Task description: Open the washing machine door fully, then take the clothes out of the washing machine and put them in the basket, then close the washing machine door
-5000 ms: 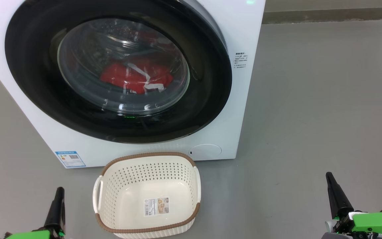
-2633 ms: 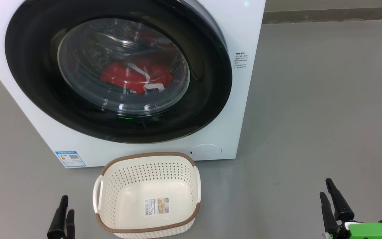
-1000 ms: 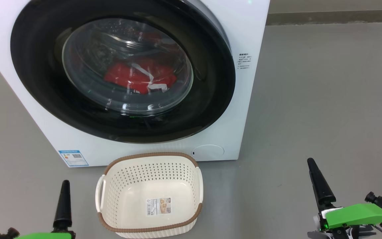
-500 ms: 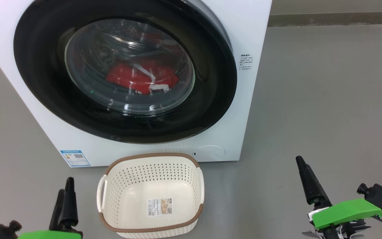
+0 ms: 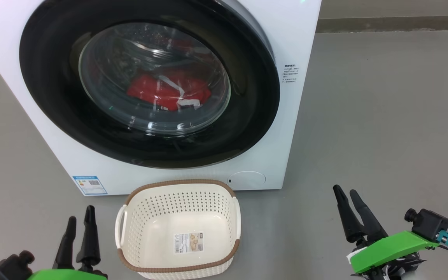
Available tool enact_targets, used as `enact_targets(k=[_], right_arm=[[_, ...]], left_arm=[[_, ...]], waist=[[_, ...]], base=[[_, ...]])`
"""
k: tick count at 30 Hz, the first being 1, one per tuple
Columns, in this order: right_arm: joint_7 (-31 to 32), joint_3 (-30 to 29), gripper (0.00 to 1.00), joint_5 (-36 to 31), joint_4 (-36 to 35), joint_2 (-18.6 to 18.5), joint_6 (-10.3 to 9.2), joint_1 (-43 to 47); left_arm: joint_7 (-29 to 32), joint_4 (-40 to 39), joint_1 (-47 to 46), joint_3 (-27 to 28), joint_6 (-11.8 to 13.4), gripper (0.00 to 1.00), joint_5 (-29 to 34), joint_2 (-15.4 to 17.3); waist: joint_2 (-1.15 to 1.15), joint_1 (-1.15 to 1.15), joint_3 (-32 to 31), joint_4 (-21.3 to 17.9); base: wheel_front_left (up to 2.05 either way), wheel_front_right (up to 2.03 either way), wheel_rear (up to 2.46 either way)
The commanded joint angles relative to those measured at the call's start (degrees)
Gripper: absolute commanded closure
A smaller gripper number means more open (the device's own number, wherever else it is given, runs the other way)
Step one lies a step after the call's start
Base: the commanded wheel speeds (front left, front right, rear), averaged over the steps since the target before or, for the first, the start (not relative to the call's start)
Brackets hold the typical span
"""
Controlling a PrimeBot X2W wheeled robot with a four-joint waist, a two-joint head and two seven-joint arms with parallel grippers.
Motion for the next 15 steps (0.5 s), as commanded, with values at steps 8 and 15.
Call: enact_targets(k=[8, 15], right_arm=[[-2.04, 1.57, 0.00, -9.95, 0.08, -0.52, 0.06, -3.14], [-3.04, 1.70, 0.00, -15.40, 0.73, -0.22, 0.07, -3.57]], left_arm=[[-2.10, -1.43, -1.64, 1.09, -0.32, 0.00, 10.26, 0.79], [-3.12, -1.50, -1.54, 1.12, -0.32, 0.00, 14.83, 0.47]], waist=[[0.00, 0.00, -0.32, 0.20], [0.00, 0.00, -0.37, 0.36]], base=[[0.00, 0.00, 0.00], [0.00, 0.00, 0.00]])
